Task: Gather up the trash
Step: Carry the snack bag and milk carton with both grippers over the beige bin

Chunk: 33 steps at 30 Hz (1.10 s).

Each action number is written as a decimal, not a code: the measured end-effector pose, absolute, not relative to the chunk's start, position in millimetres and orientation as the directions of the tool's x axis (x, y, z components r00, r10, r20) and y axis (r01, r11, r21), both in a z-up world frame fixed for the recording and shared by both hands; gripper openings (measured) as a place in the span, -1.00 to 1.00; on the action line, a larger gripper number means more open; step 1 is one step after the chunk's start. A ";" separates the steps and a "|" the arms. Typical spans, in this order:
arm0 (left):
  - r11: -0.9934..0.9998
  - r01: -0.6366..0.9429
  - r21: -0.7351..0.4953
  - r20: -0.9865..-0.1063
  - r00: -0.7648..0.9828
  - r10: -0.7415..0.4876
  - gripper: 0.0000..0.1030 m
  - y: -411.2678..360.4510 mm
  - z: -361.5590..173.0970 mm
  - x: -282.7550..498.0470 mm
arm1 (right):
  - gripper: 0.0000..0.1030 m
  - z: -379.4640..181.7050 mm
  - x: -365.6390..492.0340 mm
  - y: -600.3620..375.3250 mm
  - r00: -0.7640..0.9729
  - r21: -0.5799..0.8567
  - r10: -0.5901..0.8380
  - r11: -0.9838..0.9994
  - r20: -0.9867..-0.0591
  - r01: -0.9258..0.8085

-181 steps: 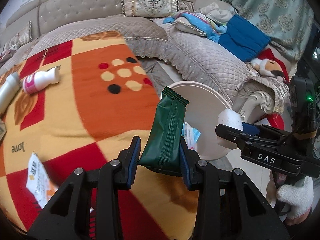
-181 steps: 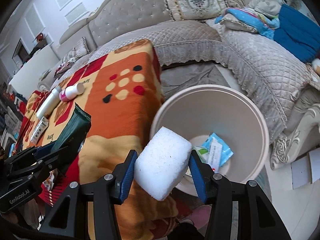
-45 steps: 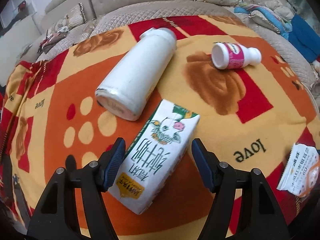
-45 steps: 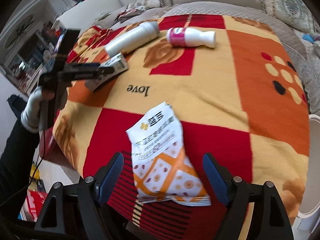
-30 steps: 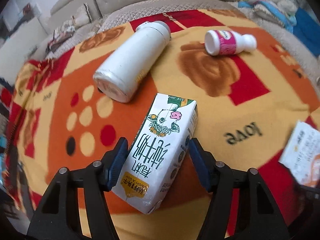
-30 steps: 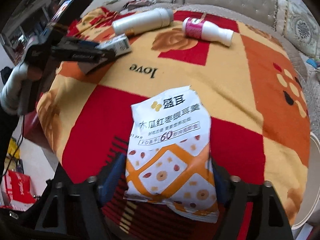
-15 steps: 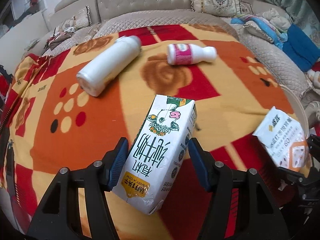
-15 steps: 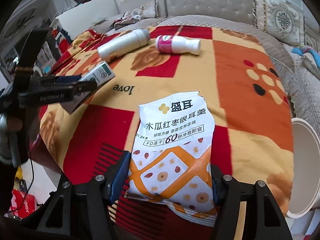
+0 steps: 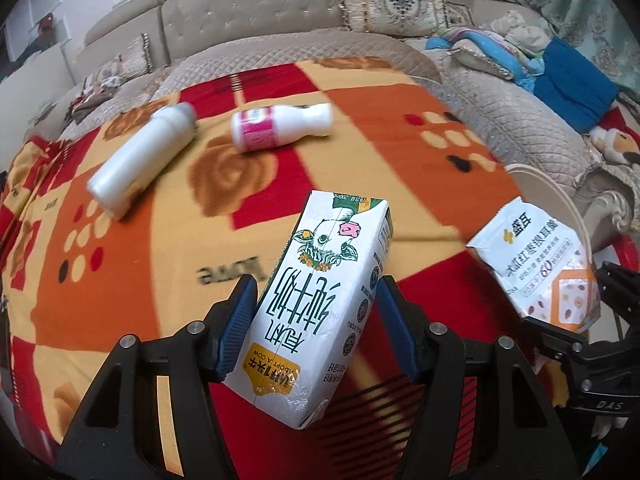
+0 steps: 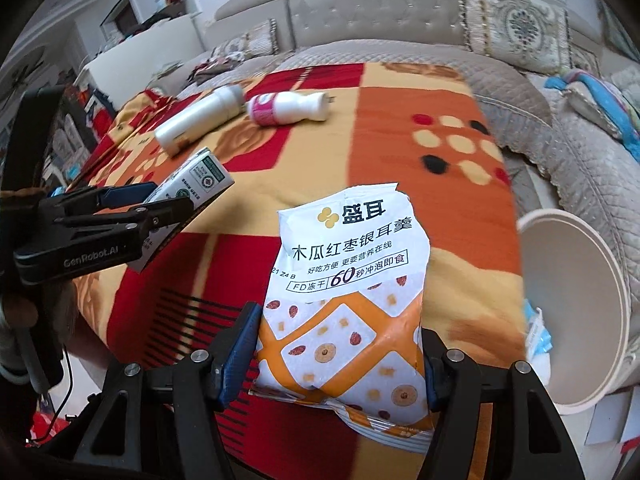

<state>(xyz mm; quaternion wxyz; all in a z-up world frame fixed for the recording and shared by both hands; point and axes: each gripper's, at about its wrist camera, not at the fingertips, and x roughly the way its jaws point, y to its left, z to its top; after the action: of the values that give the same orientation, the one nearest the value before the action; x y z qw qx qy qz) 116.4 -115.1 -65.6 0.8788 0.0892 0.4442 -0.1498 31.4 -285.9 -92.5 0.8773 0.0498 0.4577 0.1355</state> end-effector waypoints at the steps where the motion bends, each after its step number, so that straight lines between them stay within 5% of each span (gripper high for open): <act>1: 0.936 0.351 0.025 -0.807 0.560 -0.189 0.17 -121.6 -65.2 115.0 | 0.25 -92.8 30.0 -291.6 0.548 0.213 0.279 0.960 -0.789 -0.182; 33: 0.803 0.594 -0.048 -0.810 0.448 -0.380 0.16 -333.9 -64.5 104.5 | 0.27 -125.5 0.0 -505.6 0.573 0.233 0.056 0.942 -0.818 0.240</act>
<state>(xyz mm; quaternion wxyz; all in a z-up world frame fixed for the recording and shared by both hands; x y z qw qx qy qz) 104.5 -333.9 -64.5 0.8420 0.1221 0.4388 -0.2891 0.0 -505.6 -125.5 0.8720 0.1616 0.4590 -0.0528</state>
